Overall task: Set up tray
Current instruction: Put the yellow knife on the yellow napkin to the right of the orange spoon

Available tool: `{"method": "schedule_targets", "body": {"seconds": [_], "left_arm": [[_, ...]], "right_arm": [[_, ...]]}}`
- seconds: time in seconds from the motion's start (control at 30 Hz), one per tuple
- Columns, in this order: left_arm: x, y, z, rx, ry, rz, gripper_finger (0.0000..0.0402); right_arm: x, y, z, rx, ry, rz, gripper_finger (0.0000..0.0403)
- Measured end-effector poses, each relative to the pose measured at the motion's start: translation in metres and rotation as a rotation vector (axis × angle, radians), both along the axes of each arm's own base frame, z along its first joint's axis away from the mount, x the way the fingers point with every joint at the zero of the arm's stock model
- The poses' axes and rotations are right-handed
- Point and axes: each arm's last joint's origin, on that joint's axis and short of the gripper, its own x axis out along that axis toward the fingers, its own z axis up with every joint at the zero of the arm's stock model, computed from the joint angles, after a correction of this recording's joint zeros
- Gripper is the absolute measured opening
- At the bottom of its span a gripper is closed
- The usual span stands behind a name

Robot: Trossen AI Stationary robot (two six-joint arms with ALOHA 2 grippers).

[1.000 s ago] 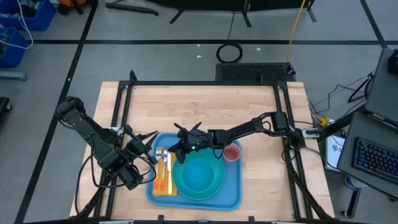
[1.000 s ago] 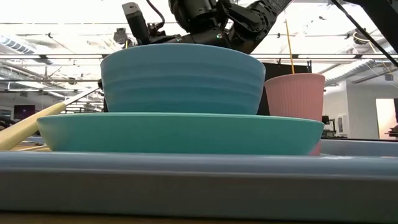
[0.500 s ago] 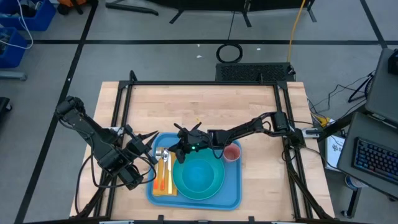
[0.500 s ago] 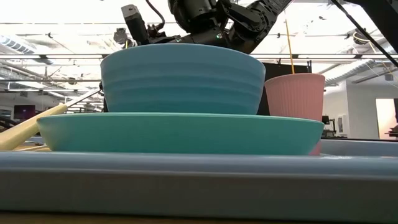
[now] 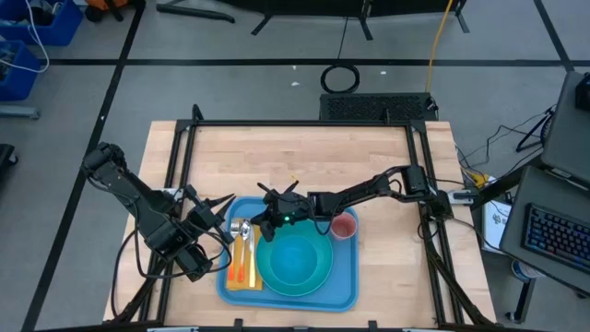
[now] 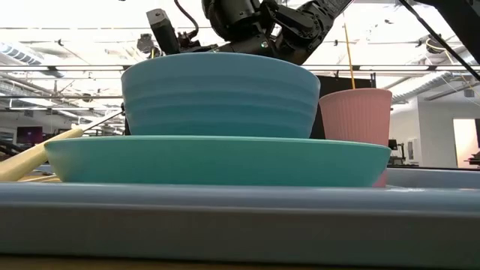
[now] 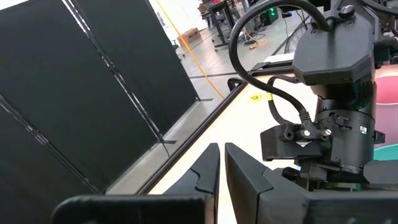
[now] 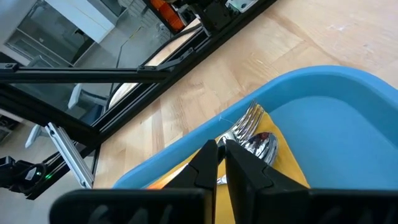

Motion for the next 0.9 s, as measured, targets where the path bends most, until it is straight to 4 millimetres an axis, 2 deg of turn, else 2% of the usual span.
{"method": "schedule_targets", "body": {"seconds": [0.43,0.9], "left_arm": [[0.0,0.0,0.0,-0.001,0.001,0.0,0.0031],[0.0,-0.0001,-0.0001,-0.002,0.001,0.0,0.0031]], "right_arm": [[-0.0002,0.0,-0.0004,-0.003,0.004,0.001,0.0016],[-0.0007,-0.0004,-0.002,-0.007,0.021,-0.006,0.0096]]}}
